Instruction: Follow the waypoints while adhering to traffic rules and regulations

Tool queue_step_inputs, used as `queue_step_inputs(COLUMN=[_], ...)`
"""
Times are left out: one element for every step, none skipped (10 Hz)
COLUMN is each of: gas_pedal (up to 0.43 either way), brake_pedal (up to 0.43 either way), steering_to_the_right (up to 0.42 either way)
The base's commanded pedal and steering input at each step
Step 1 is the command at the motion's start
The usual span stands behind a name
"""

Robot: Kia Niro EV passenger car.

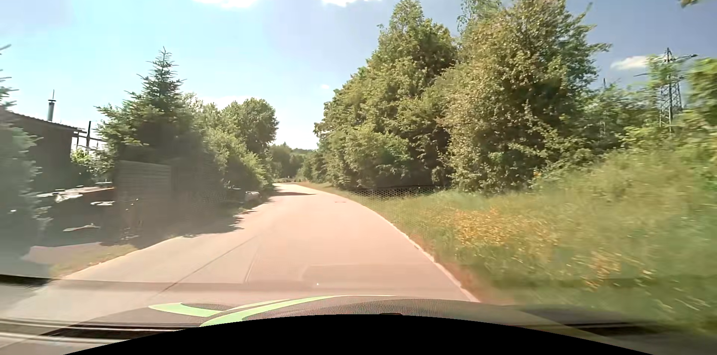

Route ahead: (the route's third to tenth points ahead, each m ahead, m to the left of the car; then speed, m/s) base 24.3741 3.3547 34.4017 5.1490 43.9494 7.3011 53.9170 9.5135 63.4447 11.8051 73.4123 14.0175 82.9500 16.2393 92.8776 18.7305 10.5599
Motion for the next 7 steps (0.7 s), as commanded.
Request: queue_step_inputs(gas_pedal=[0.110,0.110,0.110,0.118,0.118,0.118,0.118], brake_pedal=[0.000,0.000,0.000,0.000,0.000,0.000,0.000], steering_to_the_right=[-0.043,-0.043,-0.042,-0.039,-0.036,-0.031,-0.028])
